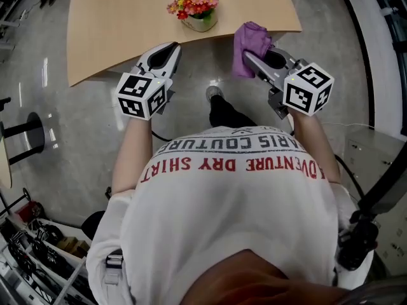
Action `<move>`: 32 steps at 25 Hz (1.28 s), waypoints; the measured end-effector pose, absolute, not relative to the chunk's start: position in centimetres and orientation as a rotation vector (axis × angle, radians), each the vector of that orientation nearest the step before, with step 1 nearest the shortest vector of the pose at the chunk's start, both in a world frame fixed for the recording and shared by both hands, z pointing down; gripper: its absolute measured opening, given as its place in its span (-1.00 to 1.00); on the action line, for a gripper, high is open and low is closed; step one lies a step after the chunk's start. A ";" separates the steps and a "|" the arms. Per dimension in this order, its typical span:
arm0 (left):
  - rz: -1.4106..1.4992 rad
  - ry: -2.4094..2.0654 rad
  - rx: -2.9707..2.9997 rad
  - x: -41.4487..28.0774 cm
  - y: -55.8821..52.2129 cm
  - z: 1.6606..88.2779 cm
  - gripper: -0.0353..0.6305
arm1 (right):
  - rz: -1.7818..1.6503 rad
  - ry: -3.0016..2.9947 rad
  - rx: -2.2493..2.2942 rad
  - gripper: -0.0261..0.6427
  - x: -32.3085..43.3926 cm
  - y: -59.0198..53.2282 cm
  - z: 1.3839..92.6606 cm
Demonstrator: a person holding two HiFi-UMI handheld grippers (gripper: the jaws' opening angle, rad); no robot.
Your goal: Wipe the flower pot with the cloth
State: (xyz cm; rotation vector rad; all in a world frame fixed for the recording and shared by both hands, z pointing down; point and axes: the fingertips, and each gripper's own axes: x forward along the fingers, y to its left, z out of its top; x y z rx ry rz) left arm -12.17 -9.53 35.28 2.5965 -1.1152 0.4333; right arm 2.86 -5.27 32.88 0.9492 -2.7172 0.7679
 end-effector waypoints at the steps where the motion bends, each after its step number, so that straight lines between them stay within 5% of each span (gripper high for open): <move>1: 0.443 -1.103 2.596 -12.1 -10.8 36.0 -0.82 | 0.783 -2.711 0.948 -0.78 2.8 -6.5 33.4; 12: 0.522 -1.044 2.584 -10.6 -22.8 42.8 0.35 | 0.920 -2.616 0.934 -0.78 4.1 -14.7 38.5; 32: 0.401 -0.952 2.642 -7.8 -26.3 45.3 0.26 | 1.059 -2.613 0.963 -0.78 3.6 -18.6 43.6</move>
